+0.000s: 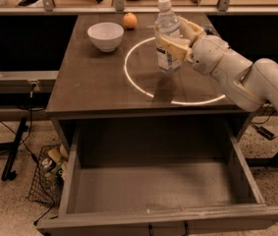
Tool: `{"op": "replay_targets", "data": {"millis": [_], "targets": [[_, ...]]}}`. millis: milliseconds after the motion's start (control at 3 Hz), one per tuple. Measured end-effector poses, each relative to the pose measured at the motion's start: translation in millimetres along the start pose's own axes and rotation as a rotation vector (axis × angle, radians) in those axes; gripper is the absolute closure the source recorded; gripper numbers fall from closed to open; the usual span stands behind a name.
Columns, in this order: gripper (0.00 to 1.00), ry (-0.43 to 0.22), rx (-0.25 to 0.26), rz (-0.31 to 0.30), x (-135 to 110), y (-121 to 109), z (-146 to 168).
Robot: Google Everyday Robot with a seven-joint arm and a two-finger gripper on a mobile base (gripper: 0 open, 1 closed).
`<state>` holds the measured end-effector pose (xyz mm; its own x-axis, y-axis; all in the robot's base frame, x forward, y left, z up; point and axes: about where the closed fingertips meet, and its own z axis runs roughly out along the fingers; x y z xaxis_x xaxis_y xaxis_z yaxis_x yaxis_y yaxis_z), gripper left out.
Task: Pick blue plastic bottle from top drawer and place on counter
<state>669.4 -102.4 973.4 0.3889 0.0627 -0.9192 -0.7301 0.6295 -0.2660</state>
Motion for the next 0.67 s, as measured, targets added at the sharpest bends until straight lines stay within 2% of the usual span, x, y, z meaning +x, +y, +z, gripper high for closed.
{"op": "replay_targets", "data": {"millis": [667], "targets": [[0.38, 0.002, 0.016, 0.042, 28, 6, -26]]}}
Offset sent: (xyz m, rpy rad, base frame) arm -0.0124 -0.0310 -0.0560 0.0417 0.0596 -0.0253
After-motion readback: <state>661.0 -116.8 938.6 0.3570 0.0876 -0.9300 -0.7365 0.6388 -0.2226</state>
